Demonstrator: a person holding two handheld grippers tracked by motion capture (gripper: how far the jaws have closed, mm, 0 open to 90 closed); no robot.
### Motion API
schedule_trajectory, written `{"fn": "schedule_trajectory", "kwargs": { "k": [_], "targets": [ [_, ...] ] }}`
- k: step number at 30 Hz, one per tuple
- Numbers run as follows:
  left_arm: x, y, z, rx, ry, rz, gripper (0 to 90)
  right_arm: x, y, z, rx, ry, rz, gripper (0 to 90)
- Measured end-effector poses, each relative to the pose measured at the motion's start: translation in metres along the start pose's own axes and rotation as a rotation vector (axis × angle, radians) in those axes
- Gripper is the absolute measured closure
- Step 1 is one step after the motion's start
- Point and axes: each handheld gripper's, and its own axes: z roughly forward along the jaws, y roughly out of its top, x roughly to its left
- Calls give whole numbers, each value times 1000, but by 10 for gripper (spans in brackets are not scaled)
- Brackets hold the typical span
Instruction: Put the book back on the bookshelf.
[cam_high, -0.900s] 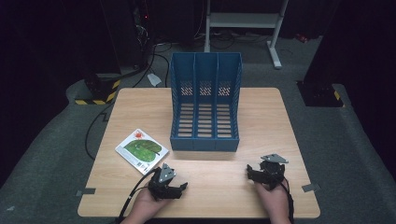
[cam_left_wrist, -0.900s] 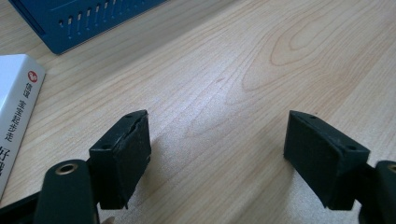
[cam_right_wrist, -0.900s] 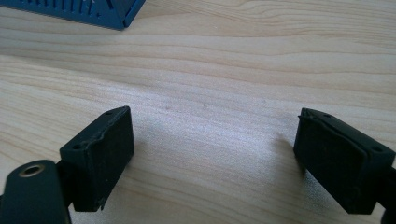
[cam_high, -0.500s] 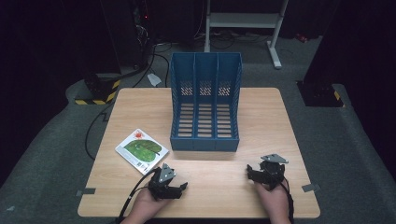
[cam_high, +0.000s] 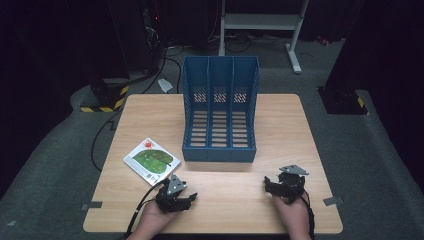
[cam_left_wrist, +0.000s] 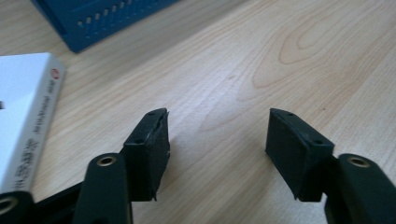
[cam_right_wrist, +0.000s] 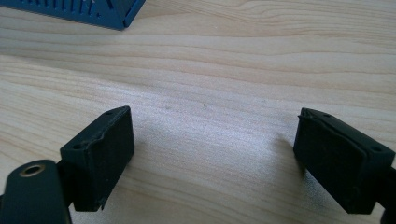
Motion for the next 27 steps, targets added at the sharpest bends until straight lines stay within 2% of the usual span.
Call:
{"fn": "schedule_trajectory", "kwargs": {
  "k": [5, 7, 12, 13, 14, 19, 21, 22, 24, 26, 27],
  "targets": [
    [13, 0, -12, -38, 15, -21, 512, 0, 0, 0, 0, 0, 1, 122],
    [26, 0, -21, -57, 42, -32, 565, 1, 0, 0, 1, 0, 5, 122],
    [48, -4, -34, -64, 79, -60, 658, 0, 0, 0, 0, 0, 4, 123],
    [48, -4, -34, -64, 79, -60, 672, 0, 0, 0, 0, 0, 2, 122],
    [56, -6, -38, -66, 97, -73, 684, 0, 0, 0, -1, 0, -2, 122],
    [79, -7, -49, -74, 137, -122, 750, 0, 0, 0, -1, 0, 0, 123],
    [90, -5, -50, -74, 158, -163, 766, 0, 0, 0, -1, 0, 2, 126],
    [96, -4, -51, -77, 178, -166, 766, 0, 0, 0, -2, 0, 1, 126],
    [111, 0, -50, -51, 231, -156, 736, 0, 0, 0, -2, 1, 0, 127],
    [130, 2, -50, -65, 223, -210, 697, 0, 0, 0, -2, 1, 0, 127],
    [139, 3, -50, -65, 243, -221, 691, 0, 0, 0, -2, 1, 0, 127]
  ]
}}
